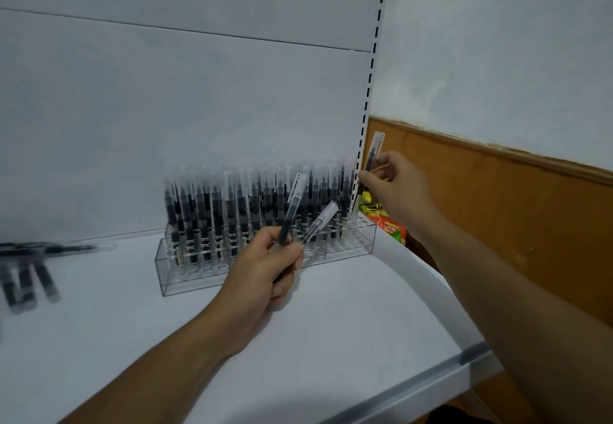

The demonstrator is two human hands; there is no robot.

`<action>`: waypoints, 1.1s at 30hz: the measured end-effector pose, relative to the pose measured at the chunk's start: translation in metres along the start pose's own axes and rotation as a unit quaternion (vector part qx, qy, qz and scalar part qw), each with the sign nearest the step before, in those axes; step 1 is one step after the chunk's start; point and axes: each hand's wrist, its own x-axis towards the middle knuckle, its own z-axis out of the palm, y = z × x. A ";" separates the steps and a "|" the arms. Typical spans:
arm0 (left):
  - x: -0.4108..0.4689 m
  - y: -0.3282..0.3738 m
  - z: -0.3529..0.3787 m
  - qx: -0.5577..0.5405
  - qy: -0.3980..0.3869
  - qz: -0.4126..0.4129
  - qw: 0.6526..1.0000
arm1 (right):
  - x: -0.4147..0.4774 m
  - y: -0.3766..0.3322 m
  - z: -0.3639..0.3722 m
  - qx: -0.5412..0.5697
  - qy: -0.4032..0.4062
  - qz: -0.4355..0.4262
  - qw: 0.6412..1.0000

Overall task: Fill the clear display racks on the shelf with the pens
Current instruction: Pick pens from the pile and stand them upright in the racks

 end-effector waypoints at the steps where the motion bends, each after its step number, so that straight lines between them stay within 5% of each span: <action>1: 0.000 0.001 0.000 -0.001 -0.001 0.000 1.000 | 0.001 0.002 0.001 -0.017 -0.011 0.005 1.000; 6: -0.001 0.003 0.001 0.000 -0.004 -0.003 1.000 | -0.002 0.011 0.006 -0.120 -0.125 0.046 0.984; 12: -0.001 0.004 0.002 -0.009 0.000 0.003 1.000 | -0.016 0.001 -0.007 -0.154 -0.080 0.026 0.985; 14: -0.002 0.005 0.002 -0.007 0.002 0.011 1.000 | -0.035 -0.009 -0.007 -0.088 -0.039 0.001 0.995; 18: -0.003 0.007 0.004 0.008 0.020 0.027 0.999 | -0.073 -0.039 0.011 0.103 -0.185 0.037 0.977; 22: -0.007 0.015 0.006 0.031 0.044 0.060 0.997 | -0.082 -0.062 0.024 0.196 -0.201 0.081 0.956; 30: -0.026 0.049 -0.037 0.308 0.115 0.160 0.931 | -0.074 -0.109 0.049 0.305 -0.188 0.060 0.932; 33: -0.040 0.046 -0.050 0.283 0.089 0.149 0.943 | -0.082 -0.123 0.077 0.311 -0.226 0.052 0.922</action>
